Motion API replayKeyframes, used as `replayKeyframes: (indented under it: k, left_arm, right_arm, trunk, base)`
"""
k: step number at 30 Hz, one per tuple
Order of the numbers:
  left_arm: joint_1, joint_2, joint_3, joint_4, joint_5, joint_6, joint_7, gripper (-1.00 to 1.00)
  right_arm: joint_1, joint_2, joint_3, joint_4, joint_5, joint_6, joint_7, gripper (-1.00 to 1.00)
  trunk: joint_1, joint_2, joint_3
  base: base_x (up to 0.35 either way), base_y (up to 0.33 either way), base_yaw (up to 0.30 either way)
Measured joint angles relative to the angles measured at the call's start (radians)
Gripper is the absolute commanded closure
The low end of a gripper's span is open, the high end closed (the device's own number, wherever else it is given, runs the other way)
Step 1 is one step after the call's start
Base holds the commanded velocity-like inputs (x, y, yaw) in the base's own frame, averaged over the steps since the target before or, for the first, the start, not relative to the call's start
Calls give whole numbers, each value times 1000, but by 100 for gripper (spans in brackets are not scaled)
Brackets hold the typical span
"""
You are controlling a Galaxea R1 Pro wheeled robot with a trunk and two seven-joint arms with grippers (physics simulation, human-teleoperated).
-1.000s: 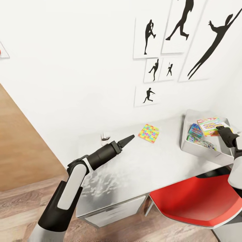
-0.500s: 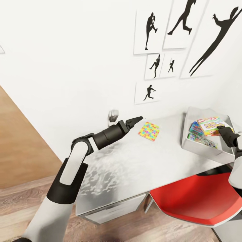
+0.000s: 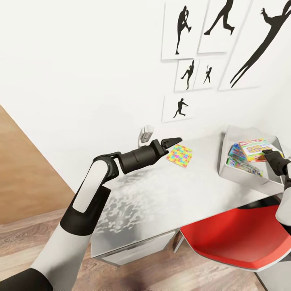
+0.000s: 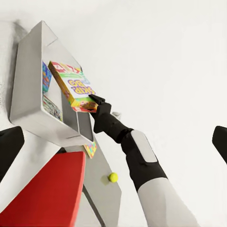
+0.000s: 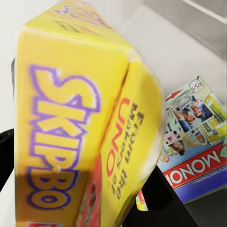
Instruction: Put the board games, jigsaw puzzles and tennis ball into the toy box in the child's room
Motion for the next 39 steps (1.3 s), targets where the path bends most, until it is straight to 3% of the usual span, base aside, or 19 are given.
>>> replayKeyframes:
  k: [12, 39]
  left_arm:
    - [-6, 1, -10, -1, 17, -3, 24, -100]
    - [-6, 0, -33, -2, 10, -6, 30, -100]
  right_arm:
    - [-1, -6, 0, -16, -1, 0, 0, 100]
    - [4, -6, 1, -42, -4, 1, 0, 100]
  trunk:
    - [0, 0, -6]
    - [0, 0, -8]
  base:
    - [0, 0, 0]
    - [92, 0, 0]
